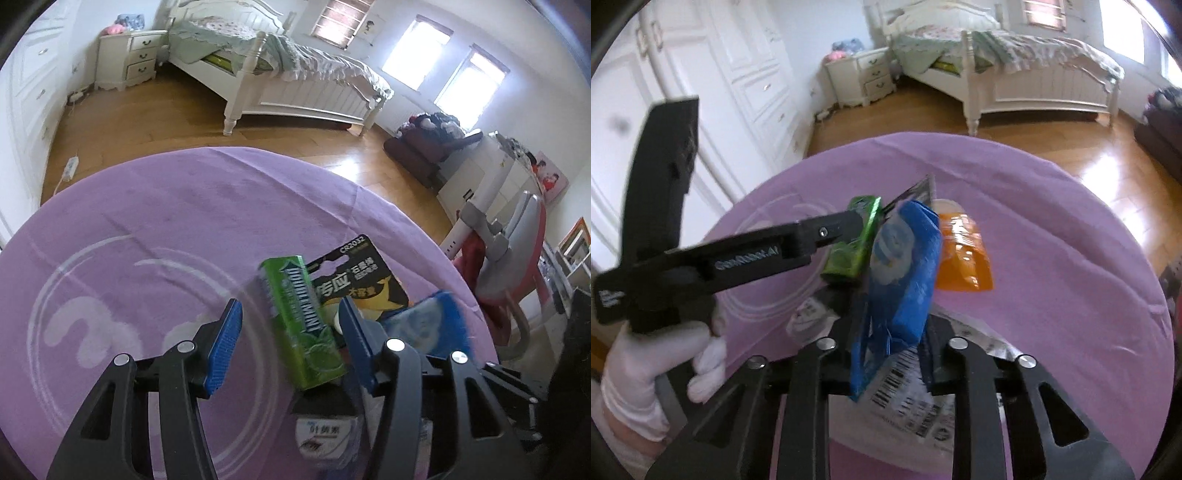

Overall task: Collect trash
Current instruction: 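Grasp the green Doublemint box with the left tool while the right tool grasps the blue packet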

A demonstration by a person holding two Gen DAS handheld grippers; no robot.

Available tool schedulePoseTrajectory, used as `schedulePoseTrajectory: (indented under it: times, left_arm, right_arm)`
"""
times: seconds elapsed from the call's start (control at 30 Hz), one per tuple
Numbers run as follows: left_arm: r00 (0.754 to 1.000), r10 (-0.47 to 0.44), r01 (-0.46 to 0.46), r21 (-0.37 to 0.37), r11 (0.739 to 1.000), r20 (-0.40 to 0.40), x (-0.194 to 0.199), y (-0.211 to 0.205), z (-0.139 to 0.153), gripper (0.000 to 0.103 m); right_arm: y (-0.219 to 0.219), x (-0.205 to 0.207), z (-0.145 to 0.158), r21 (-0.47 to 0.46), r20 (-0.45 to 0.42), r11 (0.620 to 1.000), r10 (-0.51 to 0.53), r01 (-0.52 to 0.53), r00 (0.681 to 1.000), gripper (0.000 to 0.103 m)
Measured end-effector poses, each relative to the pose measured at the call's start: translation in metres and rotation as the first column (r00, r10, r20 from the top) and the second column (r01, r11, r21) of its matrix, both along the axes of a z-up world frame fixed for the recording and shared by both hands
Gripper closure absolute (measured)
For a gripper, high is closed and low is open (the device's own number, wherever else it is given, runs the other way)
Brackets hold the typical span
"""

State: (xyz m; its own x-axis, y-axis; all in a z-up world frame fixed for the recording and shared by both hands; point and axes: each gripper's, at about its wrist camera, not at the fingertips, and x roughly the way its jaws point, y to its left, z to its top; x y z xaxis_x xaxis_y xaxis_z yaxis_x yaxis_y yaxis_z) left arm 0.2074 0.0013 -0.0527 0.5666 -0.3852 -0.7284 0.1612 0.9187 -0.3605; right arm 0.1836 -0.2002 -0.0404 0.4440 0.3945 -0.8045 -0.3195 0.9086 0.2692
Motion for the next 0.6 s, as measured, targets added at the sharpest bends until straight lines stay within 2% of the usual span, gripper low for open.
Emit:
schedulePoseTrajectory:
  times: [0.1, 0.13, 0.17, 0.2, 0.33, 0.4, 0.43, 0.5, 0.6]
  left_arm:
    - [1.000, -0.010, 0.008, 0.085, 0.996, 0.023, 0.004, -0.014, -0.001, 0.049]
    - [0.999, -0.014, 0.010, 0.113, 0.994, 0.030, 0.004, -0.018, -0.002, 0.052]
    - [0.999, -0.013, 0.007, 0.146, 0.989, 0.038, 0.004, -0.020, -0.002, 0.063]
    - [0.999, -0.014, 0.005, 0.176, 0.984, 0.048, 0.003, -0.022, -0.002, 0.065]
    - [0.999, -0.019, 0.012, 0.152, 0.988, 0.046, -0.004, -0.010, -0.003, 0.069]
    - [0.999, -0.024, 0.019, 0.100, 0.995, 0.047, -0.013, -0.003, 0.000, 0.070]
    - [0.998, -0.026, 0.021, 0.074, 0.997, 0.060, -0.022, 0.002, 0.003, 0.070]
    - [0.996, -0.019, 0.012, 0.084, 0.996, 0.090, -0.038, 0.005, 0.012, 0.071]
    - [0.990, -0.021, 0.015, 0.045, 0.999, 0.136, -0.067, 0.007, 0.031, 0.072]
  right_arm:
    - [-0.026, -0.007, 0.007, 0.057, 0.004, 0.998, -0.041, 0.041, 0.999, 0.083]
    - [-0.032, -0.009, 0.008, 0.068, 0.006, 0.997, -0.047, 0.046, 0.999, 0.083]
    - [-0.039, -0.013, 0.011, 0.086, 0.009, 0.995, -0.054, 0.053, 0.999, 0.083]
    - [-0.042, -0.023, 0.012, 0.098, 0.010, 0.994, -0.058, 0.056, 0.998, 0.083]
    - [-0.056, -0.039, 0.020, 0.143, 0.018, 0.988, -0.061, 0.058, 0.998, 0.083]
    - [-0.061, -0.046, 0.024, 0.177, 0.015, 0.982, -0.064, 0.060, 0.998, 0.083]
    - [-0.063, -0.049, 0.026, 0.190, 0.017, 0.980, -0.065, 0.061, 0.998, 0.083]
    - [-0.070, -0.049, 0.029, 0.208, 0.024, 0.976, -0.068, 0.062, 0.997, 0.083]
    - [-0.078, -0.055, 0.034, 0.250, 0.025, 0.966, -0.075, 0.067, 0.997, 0.083]
